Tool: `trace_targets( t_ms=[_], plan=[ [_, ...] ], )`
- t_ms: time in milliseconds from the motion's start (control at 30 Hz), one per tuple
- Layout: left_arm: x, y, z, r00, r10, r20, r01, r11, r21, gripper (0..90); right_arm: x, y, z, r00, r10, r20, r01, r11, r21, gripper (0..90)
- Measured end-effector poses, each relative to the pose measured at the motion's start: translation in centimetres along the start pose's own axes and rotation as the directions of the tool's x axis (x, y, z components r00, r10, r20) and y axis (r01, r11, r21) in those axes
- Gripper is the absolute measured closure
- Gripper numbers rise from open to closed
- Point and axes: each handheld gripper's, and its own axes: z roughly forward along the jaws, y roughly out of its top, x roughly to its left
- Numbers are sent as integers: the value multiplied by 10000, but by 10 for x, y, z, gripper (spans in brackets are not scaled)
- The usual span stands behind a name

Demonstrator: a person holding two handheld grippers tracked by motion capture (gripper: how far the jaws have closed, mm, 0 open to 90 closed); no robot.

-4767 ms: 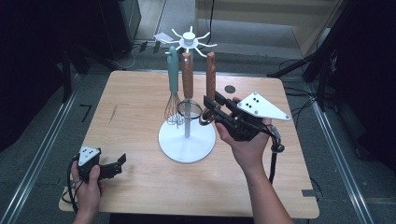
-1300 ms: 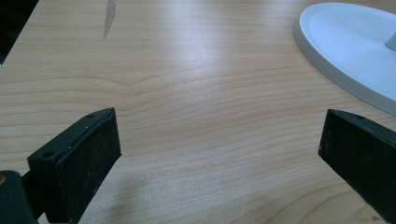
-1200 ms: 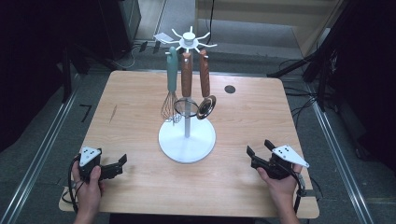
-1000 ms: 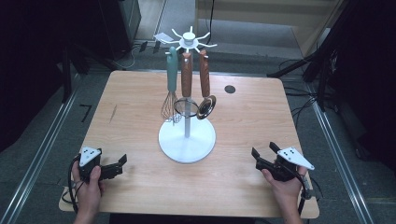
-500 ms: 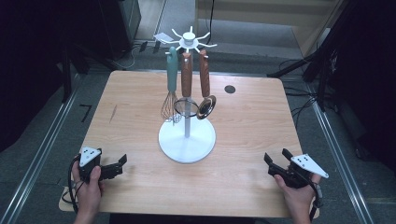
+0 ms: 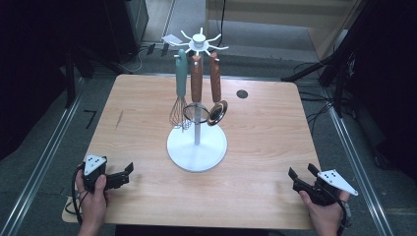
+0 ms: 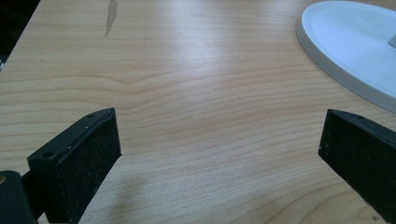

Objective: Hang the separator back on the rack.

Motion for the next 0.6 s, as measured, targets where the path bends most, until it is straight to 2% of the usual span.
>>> trace_targets(
  t_ms=[200,267,300,367,433,600],
  plan=[
    [1,0,0,9997,-121,-198,122,9999,70,0,-11,-11,-7,9990,-195,399,186,9996,231,244],
    [1,0,0,9997,-49,-224,51,10000,61,0,-16,-14,-10,9987,-122,497,103,9993,367,245],
    [1,0,0,9997,-34,-250,36,10000,69,0,-19,-15,-13,9983,60,572,-69,9999,158,245],
    [0,0,0,9997,-27,-242,29,10000,83,0,-23,-16,-15,9979,220,613,-225,9997,80,246],
    [0,0,0,9997,1,-256,2,9999,113,0,-24,-16,-16,9975,377,605,-384,9992,100,246],
    [0,0,1,9997,38,-261,-34,9999,149,0,-22,-15,-13,9967,285,758,-307,9991,285,245]
  ],
)
